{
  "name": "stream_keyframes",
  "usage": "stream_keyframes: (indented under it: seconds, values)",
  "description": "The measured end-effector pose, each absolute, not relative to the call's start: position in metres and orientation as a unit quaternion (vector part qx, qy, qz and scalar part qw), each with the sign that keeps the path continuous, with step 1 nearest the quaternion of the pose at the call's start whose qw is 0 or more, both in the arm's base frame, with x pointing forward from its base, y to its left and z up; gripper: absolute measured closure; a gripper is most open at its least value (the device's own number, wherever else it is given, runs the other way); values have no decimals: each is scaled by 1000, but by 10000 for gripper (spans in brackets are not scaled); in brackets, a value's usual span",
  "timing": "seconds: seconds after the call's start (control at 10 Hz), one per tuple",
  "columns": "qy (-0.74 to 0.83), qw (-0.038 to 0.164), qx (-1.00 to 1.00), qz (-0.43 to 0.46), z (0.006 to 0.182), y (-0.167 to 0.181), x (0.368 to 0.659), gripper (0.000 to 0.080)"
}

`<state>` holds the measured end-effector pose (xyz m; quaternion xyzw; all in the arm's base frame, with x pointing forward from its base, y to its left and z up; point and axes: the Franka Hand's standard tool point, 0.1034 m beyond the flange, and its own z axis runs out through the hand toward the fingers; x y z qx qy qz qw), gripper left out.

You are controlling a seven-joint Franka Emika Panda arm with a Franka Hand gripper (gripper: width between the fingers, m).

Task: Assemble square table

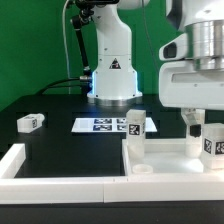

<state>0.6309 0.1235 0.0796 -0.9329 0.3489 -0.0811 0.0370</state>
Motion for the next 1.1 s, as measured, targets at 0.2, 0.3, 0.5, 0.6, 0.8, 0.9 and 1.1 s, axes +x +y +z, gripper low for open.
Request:
stream_keyframes:
  seconds: [0.2,0.3,0.5,0.6,0.8,0.9,1.1]
  values:
    - [335,35,-938,-81,79,122,631,150]
    - [250,23,-964,-93,79,123,632,150]
    - [22,-4,-992,-123,77,135,630,150]
    - [-11,-5,-993,-121,79,143,628,150]
    - [-68,-14,-990,-120,78,138,629,150]
    - [-88,-17,-989,-120,78,138,629,150]
    - [-115,-24,-988,-100,69,132,624,150]
